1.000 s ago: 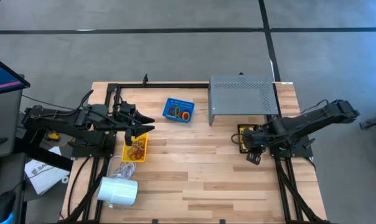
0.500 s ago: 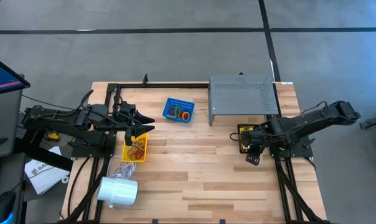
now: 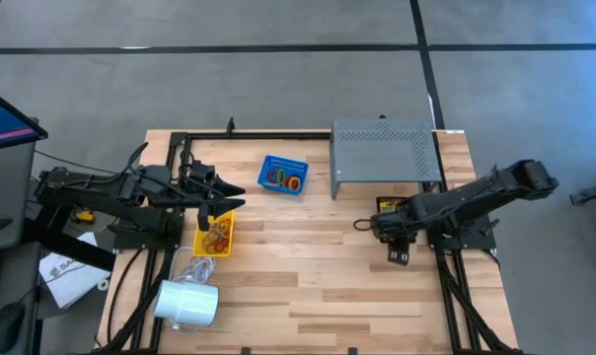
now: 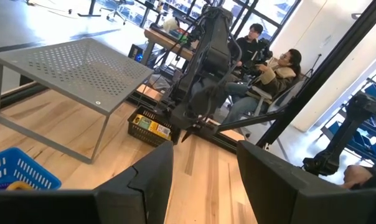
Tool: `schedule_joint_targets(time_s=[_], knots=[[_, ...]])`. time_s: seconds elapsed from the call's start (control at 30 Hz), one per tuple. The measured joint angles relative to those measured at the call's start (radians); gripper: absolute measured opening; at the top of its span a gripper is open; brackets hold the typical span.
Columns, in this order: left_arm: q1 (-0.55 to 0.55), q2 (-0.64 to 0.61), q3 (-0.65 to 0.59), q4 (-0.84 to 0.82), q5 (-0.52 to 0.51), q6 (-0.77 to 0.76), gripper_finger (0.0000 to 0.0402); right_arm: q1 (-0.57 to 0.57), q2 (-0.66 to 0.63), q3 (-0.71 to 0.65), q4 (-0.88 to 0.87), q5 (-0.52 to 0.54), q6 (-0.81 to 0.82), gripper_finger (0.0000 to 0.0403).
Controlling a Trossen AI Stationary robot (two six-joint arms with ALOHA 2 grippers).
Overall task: Pick & Place Office Desk Supplies
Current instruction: Put the black bin with the yellow crayon boxes on the shelf
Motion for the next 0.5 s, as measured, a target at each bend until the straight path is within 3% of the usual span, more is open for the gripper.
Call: schedule_joint_targets(time_s=[0.5], knots=[[0.000, 0.000, 0.000, 0.008, 0.000, -0.002, 0.0172, -0.039, 0.178, 0.002, 0.087, -0.007, -0.054, 0.0149]])
